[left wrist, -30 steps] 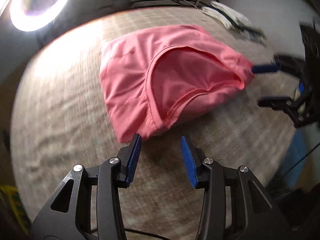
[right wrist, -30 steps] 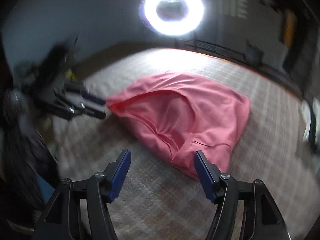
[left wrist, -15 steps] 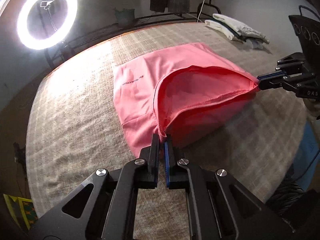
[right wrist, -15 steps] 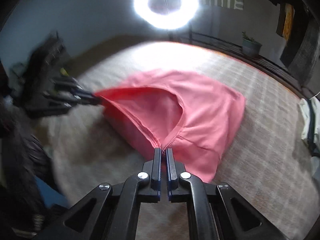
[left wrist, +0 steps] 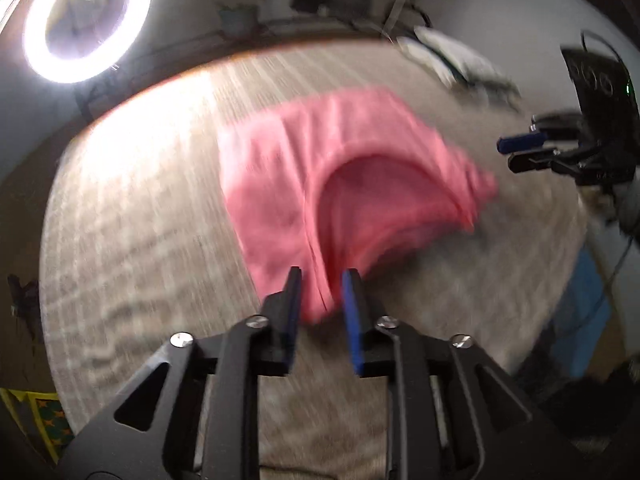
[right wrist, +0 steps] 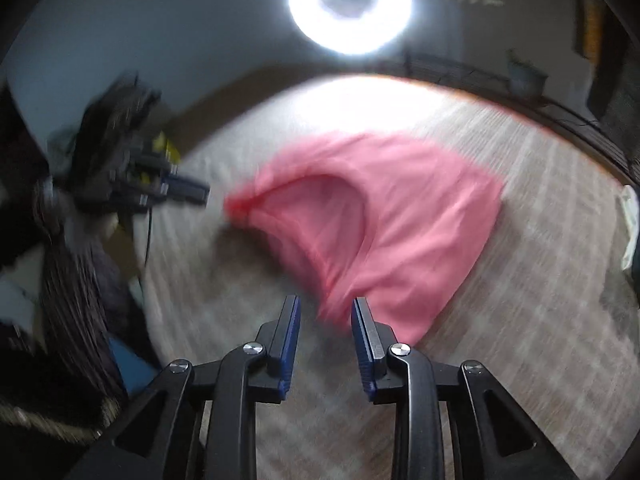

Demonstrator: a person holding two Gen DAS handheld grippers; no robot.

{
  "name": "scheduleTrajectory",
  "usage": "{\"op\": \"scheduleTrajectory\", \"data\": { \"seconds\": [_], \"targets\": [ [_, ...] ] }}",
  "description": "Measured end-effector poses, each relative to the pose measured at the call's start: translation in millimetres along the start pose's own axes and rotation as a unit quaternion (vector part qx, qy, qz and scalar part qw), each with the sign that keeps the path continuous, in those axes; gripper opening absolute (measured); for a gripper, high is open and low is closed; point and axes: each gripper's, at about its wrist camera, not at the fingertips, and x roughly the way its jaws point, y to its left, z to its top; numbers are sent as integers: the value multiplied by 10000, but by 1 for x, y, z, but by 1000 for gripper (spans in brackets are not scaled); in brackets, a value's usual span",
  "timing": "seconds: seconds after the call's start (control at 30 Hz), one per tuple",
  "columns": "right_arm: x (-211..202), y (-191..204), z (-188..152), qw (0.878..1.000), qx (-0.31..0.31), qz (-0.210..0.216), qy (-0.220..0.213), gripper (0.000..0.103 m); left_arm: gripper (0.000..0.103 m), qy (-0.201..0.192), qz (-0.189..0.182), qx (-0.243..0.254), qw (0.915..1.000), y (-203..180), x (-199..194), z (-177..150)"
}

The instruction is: Fold small clothes

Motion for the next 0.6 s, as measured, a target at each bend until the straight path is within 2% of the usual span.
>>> {"op": "scheduleTrajectory", "data": {
  "seconds": [0.13,0.2,0.27,0.3,0.33,0.37,0.4,0.5,0.6],
  "targets": [
    [-5,-37,40,9957,587,-384,-610,27,23,-266,174,-310,9990,23,24,44],
    [4,-55,52,9933,835,-480,-637,28,23,-250,166,-629,9976,41,44,62],
    [20,-83,58,9878,1312,-651,-537,38,24,-177,115,-1071,9940,61,62,71],
    [25,-97,56,9839,1594,-619,-516,39,28,-121,-5,-1351,9908,74,71,73],
    [30,-115,54,9787,1935,-463,-506,40,33,-60,-120,-1682,9857,88,79,73],
    [36,-135,48,9701,2361,-189,-522,41,43,-9,-207,-1958,9804,100,86,71],
    [41,-149,41,9609,2712,53,-553,41,46,37,-373,-2280,9729,114,93,69],
    [55,-185,22,9287,3573,625,-766,42,46,157,-874,-3066,9477,148,111,61],
    [69,-202,11,9084,3950,1057,-870,42,46,224,-1312,-3477,9281,168,127,55]
  ]
}}
